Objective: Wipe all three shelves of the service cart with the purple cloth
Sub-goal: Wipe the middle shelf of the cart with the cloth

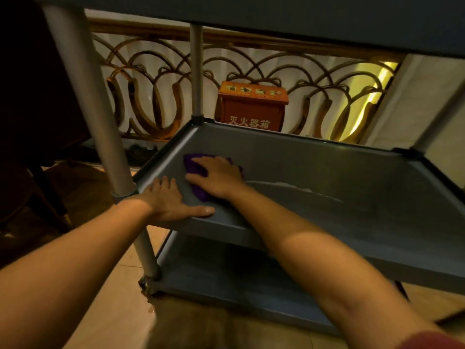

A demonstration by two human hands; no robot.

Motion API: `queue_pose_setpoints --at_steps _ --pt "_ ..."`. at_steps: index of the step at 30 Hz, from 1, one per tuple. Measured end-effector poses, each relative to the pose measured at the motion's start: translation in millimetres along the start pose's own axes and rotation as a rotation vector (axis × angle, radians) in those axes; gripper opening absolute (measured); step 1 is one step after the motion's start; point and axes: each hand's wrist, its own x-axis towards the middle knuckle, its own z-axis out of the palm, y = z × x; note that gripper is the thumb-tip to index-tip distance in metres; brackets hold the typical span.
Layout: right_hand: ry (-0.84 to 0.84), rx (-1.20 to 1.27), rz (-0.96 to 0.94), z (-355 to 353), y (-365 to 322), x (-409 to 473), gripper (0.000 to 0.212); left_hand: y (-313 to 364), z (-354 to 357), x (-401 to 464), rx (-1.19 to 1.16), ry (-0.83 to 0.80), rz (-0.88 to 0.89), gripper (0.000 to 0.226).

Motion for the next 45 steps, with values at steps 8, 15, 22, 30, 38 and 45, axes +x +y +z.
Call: queue_pose_setpoints --at_steps 8,15,22,30,38,45 --pt "-0.088 -0.224 0.069 -15 14 -23 0.043 25 -1 -3 0.026 -0.022 -0.152 0.151" --pt "-0.062 -0.248 0.295 -56 63 -70 0.036 29 -3 -3 -0.053 -0.033 -0.124 0.160" --pt "-0.021 -0.285 0.722 -126 164 -165 0.037 27 -1 -3 -0.050 -0.041 -0.079 0.163" --pt "0.334 -0.112 0.578 -105 159 -155 0.032 69 -29 11 -0.114 -0.004 0.171 0.167" --pt "0.138 -0.314 0.430 -63 133 -102 0.043 126 0 44 0.021 -0.135 0.201 0.175" --pt "0.206 -0.344 0.775 -124 229 -199 0.036 131 -10 41 0.046 -0.199 0.207 0.180"
